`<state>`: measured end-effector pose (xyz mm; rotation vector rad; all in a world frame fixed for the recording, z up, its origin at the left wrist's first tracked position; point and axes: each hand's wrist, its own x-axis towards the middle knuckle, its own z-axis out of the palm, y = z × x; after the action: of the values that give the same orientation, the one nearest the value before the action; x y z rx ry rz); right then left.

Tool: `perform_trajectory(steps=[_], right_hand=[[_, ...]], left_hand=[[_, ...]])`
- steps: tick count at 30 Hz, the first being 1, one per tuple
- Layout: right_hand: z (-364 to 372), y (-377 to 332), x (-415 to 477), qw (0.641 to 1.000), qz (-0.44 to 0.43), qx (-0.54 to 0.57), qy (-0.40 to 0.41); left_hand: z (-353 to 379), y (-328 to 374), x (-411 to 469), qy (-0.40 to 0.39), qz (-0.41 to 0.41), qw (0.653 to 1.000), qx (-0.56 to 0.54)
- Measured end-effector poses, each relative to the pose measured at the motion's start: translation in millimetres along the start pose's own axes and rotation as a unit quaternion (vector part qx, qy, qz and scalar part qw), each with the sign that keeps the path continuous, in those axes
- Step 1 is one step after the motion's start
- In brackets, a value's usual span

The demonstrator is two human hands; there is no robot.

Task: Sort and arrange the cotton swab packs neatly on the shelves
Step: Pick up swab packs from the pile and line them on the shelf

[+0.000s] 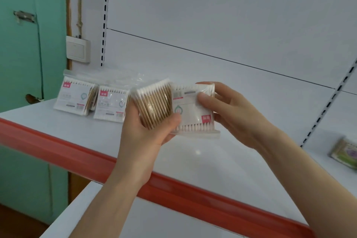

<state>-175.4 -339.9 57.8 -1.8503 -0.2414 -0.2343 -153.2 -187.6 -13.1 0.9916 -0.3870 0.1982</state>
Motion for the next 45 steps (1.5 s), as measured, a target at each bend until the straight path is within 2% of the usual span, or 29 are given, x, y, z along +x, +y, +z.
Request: perform_trajectory(steps=[2,5,8,11,13,16,21,24,25,28,30,34,38,43,45], right_hand=[[-3,1,1,1.0,0.027,-0.011,0.005],[-3,5,1,0.997,0.071,0.007,-0.028],[-11,3,1,0.998,0.048,0.005,-0.037],[-16,-2,-1,0.993,0.024,-0.085,-0.075],[-13,-3,1,0.992,0.015,-0.103,-0.068],[-12,0,4,0.999,0.03,-0.012,-0.001],[0,5,4,0.995,0.071,0.046,-0.05],[-19,1,23,0.991,0.043,0.124,0.037],[-29,1,31,0.99,0.035,0.117,0.073],[-53,22,58,0.987,0.048,-0.029,0.152],[-55,40,75,0.972,0.05,-0.143,0.178],[-43,58,103,0.929,0.015,-0.335,0.157],[-28,66,118,0.899,-0.004,-0.426,0.097],[-23,75,130,0.828,0.02,-0.547,0.123],[-26,74,129,0.825,0.023,-0.553,0.112]], left_hand=[[-1,-1,3,0.009,0.014,1.0,0.007],[0,0,5,0.018,0.027,0.999,0.01],[-2,5,6,0.004,0.021,1.0,0.014],[-4,10,6,-0.014,0.018,0.998,0.051],[0,10,4,-0.027,0.014,0.998,0.058],[5,10,6,-0.002,0.02,1.0,-0.003],[13,13,10,0.005,0.024,0.999,-0.036],[6,17,13,0.014,0.024,0.999,-0.023],[1,18,14,0.019,0.026,0.999,-0.019],[-12,20,14,0.03,0.021,0.999,-0.001],[-18,21,13,0.032,0.019,0.999,0.019],[-28,23,12,0.012,0.005,0.999,0.05],[-33,28,11,0.004,-0.015,0.999,0.035],[-44,32,11,-0.005,-0.047,0.999,0.025],[-46,32,12,-0.015,-0.044,0.998,0.044]])
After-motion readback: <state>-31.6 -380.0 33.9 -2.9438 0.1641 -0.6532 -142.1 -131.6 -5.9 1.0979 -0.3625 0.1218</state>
